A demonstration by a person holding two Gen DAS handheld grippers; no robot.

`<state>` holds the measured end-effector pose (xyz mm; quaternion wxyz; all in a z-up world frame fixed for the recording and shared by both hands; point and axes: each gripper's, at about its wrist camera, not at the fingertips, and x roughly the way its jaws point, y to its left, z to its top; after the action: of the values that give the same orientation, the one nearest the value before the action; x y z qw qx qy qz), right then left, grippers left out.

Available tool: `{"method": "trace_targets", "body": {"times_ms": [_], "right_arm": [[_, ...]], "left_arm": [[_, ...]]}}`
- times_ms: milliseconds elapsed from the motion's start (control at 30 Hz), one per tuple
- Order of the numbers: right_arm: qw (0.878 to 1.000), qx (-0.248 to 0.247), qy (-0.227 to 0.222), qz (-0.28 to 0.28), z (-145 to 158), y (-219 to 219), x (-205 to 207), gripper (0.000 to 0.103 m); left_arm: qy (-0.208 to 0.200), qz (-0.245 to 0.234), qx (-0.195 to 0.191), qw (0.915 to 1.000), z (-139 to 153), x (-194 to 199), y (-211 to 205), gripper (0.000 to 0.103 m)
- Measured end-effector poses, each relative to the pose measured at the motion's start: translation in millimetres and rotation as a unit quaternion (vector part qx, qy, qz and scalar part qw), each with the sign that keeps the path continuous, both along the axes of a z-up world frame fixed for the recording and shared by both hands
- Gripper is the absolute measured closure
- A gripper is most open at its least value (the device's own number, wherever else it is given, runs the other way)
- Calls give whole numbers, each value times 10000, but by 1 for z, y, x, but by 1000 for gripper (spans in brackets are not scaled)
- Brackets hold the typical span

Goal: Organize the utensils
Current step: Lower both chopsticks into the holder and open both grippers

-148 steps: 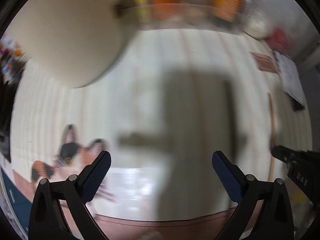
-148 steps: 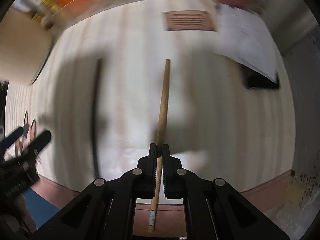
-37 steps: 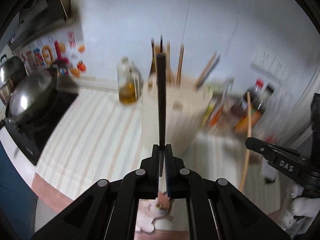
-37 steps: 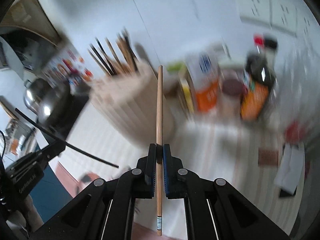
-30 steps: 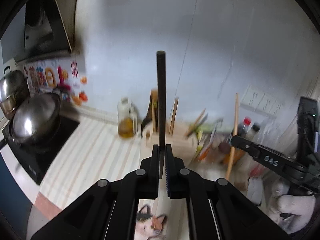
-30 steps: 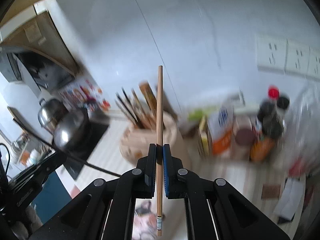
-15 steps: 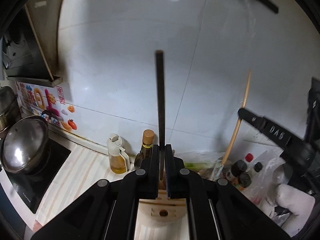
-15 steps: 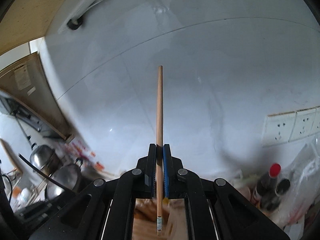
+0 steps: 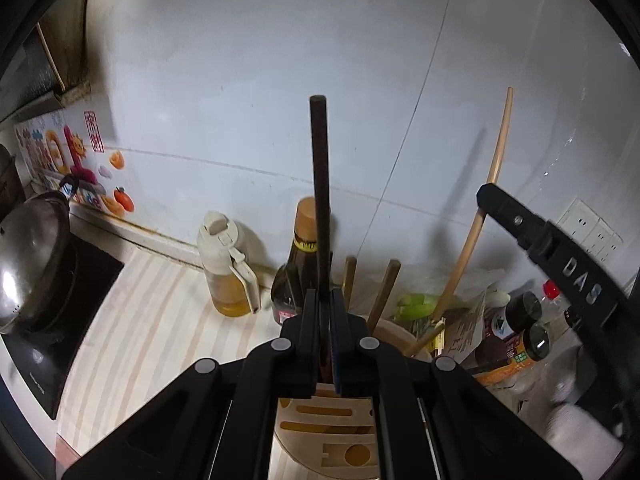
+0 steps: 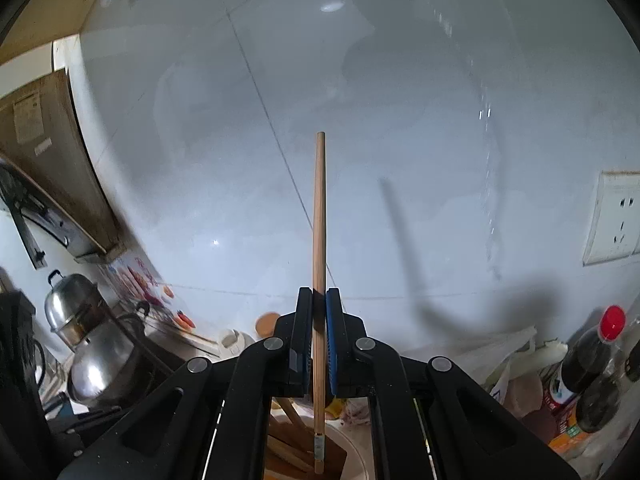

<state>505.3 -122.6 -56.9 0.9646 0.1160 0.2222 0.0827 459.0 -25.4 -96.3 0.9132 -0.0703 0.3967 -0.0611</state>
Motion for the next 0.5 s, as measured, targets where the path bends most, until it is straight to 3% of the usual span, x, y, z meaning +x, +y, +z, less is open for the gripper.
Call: {"method": "trace_targets", "body": {"times_ms": [300,467,500], "right_arm": [[9988,-394,-256,162,-16,14,-14,96],[9978,-485,-39,445,-18,14,-25,95],[9977,-474,41,474,-19,12,-28,88]], "left_arm": [[127,20,-53,9999,-3,4,1,100],[185,97,-123,9997,6,-4,5,96],[159,102,-108,9998,7,-6,5,95]]}}
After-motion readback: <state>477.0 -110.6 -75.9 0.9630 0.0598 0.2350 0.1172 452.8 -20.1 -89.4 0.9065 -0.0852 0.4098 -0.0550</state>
